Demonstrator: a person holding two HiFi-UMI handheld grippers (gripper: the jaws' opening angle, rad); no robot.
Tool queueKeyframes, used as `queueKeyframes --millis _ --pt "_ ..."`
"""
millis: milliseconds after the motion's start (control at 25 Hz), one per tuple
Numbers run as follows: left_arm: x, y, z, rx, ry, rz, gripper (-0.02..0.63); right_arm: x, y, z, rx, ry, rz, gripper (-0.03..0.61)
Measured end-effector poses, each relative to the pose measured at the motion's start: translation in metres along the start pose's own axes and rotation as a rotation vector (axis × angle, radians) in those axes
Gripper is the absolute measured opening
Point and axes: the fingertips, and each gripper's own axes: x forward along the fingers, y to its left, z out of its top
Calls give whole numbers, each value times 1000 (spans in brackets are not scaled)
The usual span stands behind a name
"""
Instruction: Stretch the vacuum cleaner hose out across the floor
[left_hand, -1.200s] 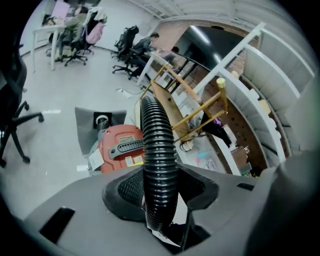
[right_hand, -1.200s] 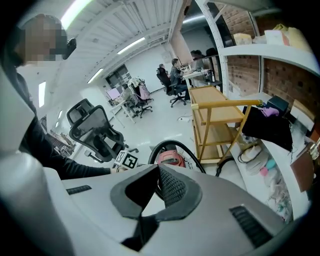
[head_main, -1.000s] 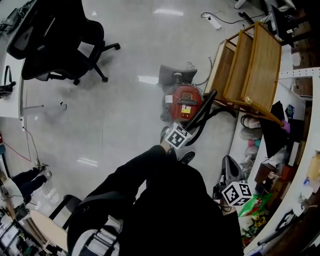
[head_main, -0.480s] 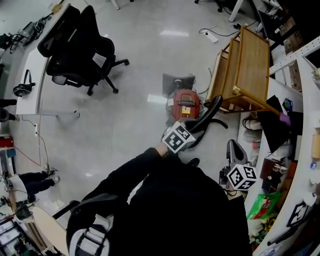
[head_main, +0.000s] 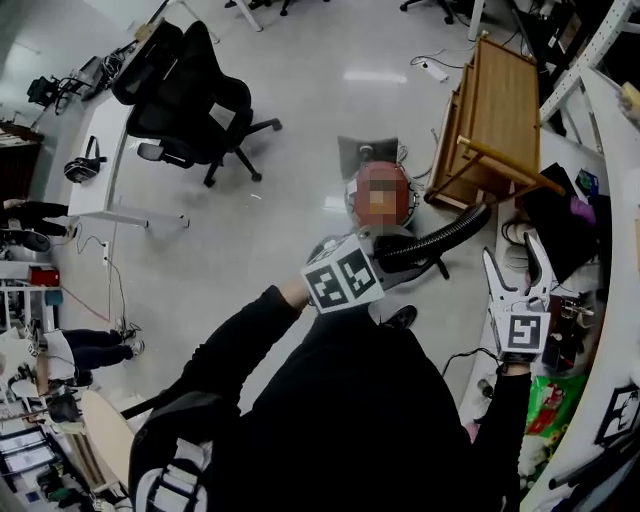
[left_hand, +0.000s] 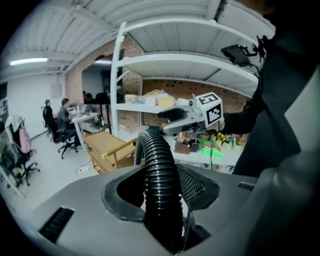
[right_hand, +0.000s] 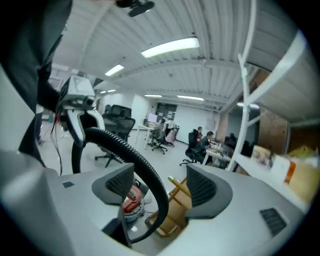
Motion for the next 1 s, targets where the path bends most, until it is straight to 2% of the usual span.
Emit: queueKeyframes --millis 80,200,360,480,520,560,600,640,760,840,920,960,1000 --pt "0 -24 3 118 36 -34 190 -11 15 1 -184 23 108 341" --pt "-3 -52 0 273 89 -101 193 -27 45 -16 -339 120 265 346" --pt "-12 -75 -10 420 133 -168 193 -37 80 -35 -472 243 321 345" --pt "-23 -92 -17 493 114 -226 193 -42 113 -37 -573 277 354 344" --pt "-29 -96 -21 511 104 -232 193 -43 126 -32 -598 272 367 337" --pt "-35 -96 -27 522 93 -228 193 -44 141 -26 -613 266 379 297" --pt "-42 -94 -35 527 79 -216 195 -45 156 -21 -619 266 388 214" --pt "-49 -89 -43 526 60 -196 195 -45 170 -17 -612 280 391 155" --pt "-60 -63 -71 493 -4 -70 206 -38 196 -26 -539 418 347 153" --pt "-63 -42 -94 456 -11 66 233 -35 200 -43 -507 543 264 153" --pt "-72 -18 -117 408 -4 254 241 -41 199 -62 -459 650 183 153" --pt "-79 -7 -129 356 -5 338 239 -49 197 -71 -425 696 149 153" --pt "-87 1 -141 273 -13 388 239 -59 195 -79 -389 738 120 153"
